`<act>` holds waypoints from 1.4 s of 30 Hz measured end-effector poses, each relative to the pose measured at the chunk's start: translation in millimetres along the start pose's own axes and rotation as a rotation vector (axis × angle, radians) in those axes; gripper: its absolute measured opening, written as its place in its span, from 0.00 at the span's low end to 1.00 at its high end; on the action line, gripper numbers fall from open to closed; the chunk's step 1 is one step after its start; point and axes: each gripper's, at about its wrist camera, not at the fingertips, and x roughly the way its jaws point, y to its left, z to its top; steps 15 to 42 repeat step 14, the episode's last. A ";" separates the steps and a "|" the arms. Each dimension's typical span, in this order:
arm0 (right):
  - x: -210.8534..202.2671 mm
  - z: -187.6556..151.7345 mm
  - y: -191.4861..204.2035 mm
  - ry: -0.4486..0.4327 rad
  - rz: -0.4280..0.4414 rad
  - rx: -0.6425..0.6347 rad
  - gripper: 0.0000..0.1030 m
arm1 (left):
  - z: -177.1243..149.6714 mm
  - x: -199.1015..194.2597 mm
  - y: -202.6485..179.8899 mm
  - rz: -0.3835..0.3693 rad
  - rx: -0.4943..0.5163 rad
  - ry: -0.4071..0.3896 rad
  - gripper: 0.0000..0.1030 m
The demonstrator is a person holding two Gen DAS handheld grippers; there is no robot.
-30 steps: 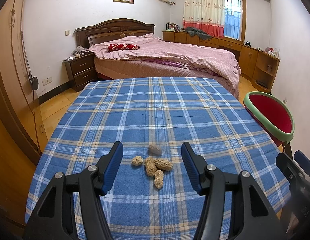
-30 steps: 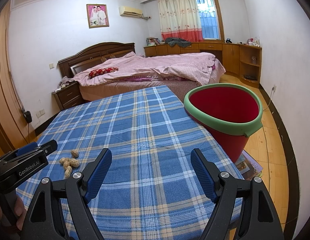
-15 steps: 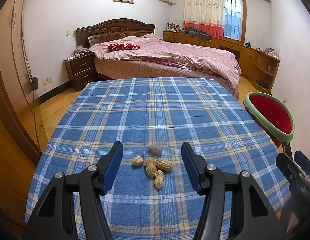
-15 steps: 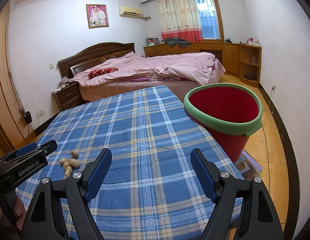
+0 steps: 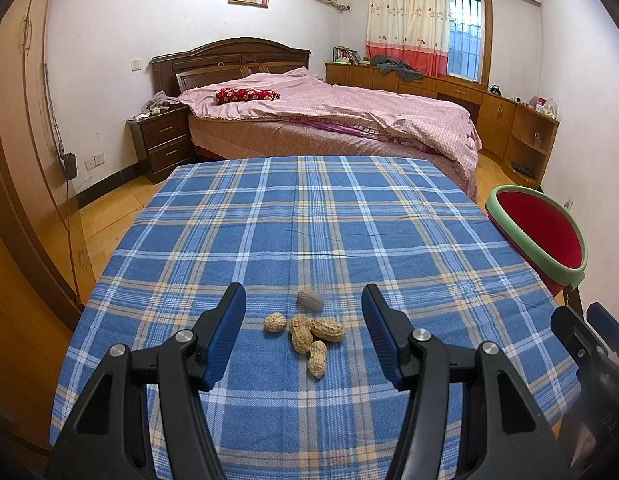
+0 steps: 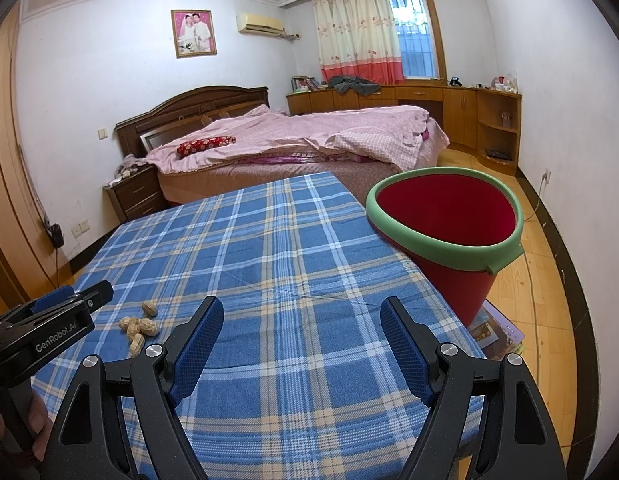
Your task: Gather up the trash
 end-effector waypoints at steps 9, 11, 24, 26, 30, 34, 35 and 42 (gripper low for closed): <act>0.0 0.3 -0.1 0.000 0.001 -0.003 0.79 | -0.2 0.1 0.3 0.000 -0.002 0.000 0.59; 0.3 -0.9 0.4 0.002 0.001 -0.004 0.79 | -0.3 0.4 1.1 0.000 -0.007 0.002 0.59; -0.1 -1.4 0.9 0.004 0.000 -0.003 0.79 | -0.3 1.8 1.2 0.000 -0.014 0.011 0.59; -0.1 -1.4 0.9 0.004 0.000 -0.003 0.79 | -0.3 1.8 1.2 0.000 -0.014 0.011 0.59; -0.1 -1.4 0.9 0.004 0.000 -0.003 0.79 | -0.3 1.8 1.2 0.000 -0.014 0.011 0.59; -0.1 -1.4 0.9 0.004 0.000 -0.003 0.79 | -0.3 1.8 1.2 0.000 -0.014 0.011 0.59; -0.1 -1.4 0.9 0.004 0.000 -0.003 0.79 | -0.3 1.8 1.2 0.000 -0.014 0.011 0.59; -0.1 -1.4 0.9 0.004 0.000 -0.003 0.79 | -0.3 1.8 1.2 0.000 -0.014 0.011 0.59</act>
